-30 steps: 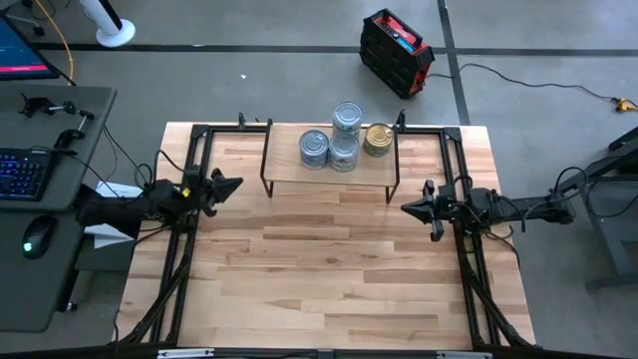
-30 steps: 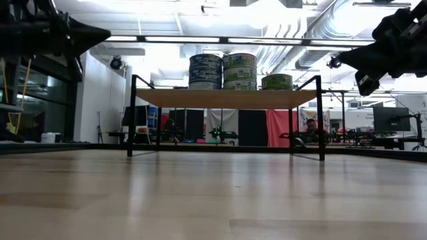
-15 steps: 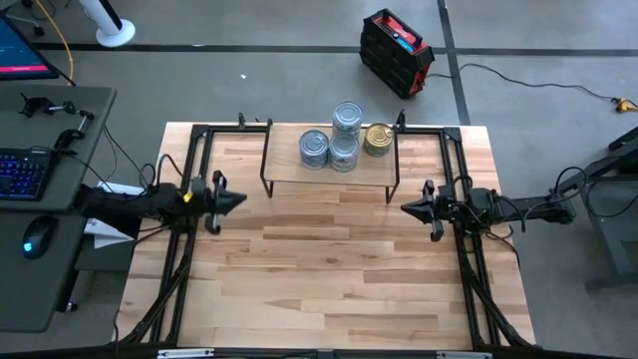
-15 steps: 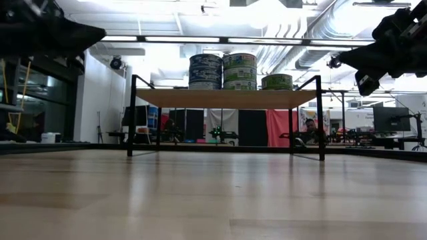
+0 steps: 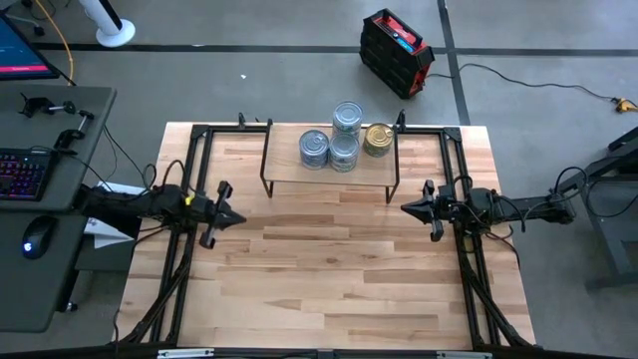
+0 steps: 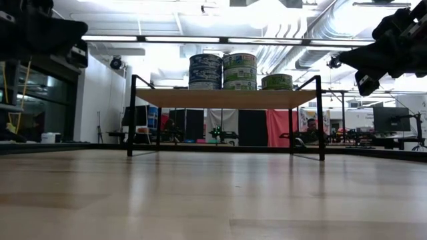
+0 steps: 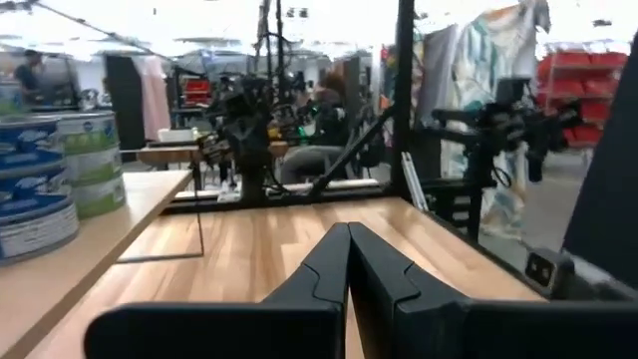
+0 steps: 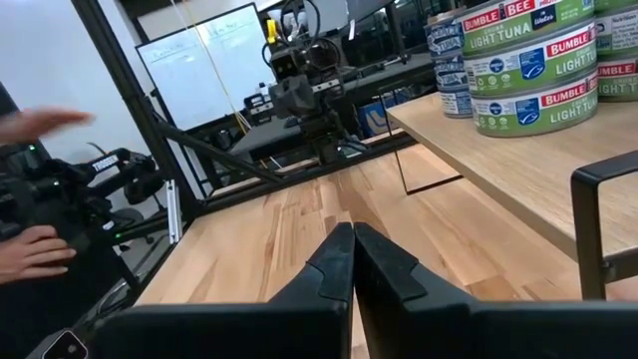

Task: Stack canned seafood by type on shelf
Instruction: Return to Home Position

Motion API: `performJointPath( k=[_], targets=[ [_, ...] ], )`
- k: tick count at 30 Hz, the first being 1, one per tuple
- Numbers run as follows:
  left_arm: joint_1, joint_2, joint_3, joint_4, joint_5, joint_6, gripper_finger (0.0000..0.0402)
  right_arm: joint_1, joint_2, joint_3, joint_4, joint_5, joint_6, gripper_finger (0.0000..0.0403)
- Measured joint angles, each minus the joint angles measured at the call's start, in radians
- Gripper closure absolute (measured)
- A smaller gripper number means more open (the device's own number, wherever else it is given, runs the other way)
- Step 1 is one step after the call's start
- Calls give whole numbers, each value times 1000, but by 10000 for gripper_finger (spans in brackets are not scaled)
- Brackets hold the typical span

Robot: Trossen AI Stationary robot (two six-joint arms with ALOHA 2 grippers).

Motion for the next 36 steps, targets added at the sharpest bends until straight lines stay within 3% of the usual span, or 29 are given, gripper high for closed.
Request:
performJointPath(
  k=[5,11,15,22,36],
  targets=[
    [0,0,0,-1,11,-3,401,0,0,0,0,0,0,402],
    [0,0,0,-15,-149,-93,401,0,0,0,0,0,0,402],
    [0,-1,0,-16,-153,20,401,0,0,0,0,0,0,402],
    [2,-9,0,21,-150,-109,401,0,0,0,0,0,0,402],
    [1,-7,0,54,-147,-52,401,0,0,0,0,0,0,402]
  ],
)
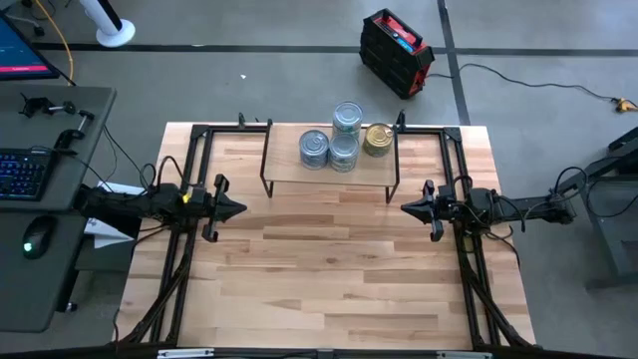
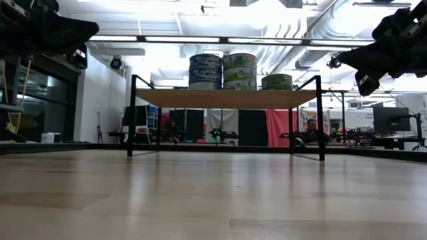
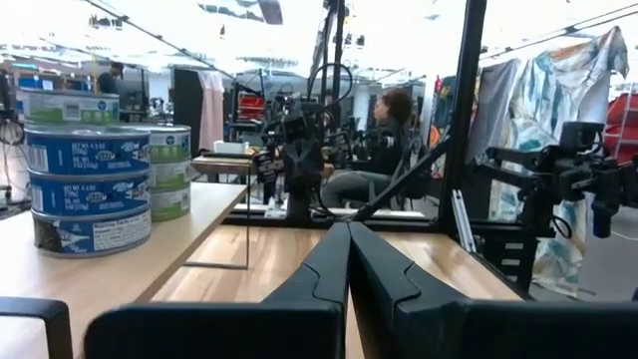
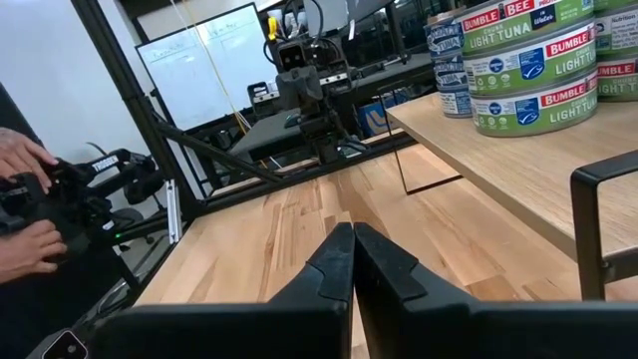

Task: Stack canned seafood by type on shelf
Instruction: Return to Home Position

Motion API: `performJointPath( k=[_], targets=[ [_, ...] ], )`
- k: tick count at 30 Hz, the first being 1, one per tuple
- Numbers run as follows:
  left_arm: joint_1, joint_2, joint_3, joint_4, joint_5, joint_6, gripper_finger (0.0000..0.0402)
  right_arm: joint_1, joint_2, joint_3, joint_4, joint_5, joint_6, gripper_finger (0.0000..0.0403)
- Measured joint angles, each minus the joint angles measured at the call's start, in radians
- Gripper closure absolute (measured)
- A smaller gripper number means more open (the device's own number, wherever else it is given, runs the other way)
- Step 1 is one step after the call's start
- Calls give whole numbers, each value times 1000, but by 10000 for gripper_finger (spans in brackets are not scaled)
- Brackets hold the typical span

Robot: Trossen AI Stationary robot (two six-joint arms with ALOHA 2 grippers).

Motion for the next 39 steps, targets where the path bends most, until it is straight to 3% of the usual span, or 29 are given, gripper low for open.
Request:
performJointPath(
  k=[8,12,39],
  targets=[
    [0,-2,0,10,36,78,401,0,0,0,0,0,0,402],
    [12,-2,0,-12,-29,93,401,0,0,0,0,0,0,402],
    [35,-1,0,-9,-37,77,401,0,0,0,0,0,0,402]
  ],
)
